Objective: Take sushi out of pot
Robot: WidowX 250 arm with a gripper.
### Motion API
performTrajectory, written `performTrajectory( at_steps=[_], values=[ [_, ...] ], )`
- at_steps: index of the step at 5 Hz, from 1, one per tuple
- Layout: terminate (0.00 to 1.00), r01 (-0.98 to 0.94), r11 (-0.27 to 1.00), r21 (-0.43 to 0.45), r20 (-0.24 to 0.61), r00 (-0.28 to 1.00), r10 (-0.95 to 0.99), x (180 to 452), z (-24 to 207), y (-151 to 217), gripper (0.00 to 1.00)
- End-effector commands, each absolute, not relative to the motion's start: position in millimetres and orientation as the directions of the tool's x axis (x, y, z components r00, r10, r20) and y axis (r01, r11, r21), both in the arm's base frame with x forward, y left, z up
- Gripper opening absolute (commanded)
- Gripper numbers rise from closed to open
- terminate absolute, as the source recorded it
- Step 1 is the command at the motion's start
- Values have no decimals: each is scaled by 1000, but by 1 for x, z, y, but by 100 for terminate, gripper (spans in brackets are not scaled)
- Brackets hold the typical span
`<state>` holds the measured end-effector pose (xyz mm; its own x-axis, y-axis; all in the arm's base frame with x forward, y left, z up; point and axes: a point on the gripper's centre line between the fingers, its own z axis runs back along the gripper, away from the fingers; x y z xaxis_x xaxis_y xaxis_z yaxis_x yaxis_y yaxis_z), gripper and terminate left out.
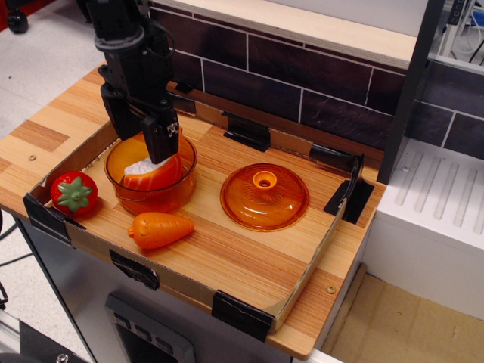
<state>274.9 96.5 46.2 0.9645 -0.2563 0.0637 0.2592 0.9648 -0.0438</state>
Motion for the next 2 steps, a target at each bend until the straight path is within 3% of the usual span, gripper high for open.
performTrajectory(
  at_steps=[1, 2],
  values=[
    [0, 248, 969, -10, 63, 967, -247, 287, 41, 101, 100],
    [0, 243, 970, 3, 52, 969, -243, 287, 33, 101, 100]
  ],
)
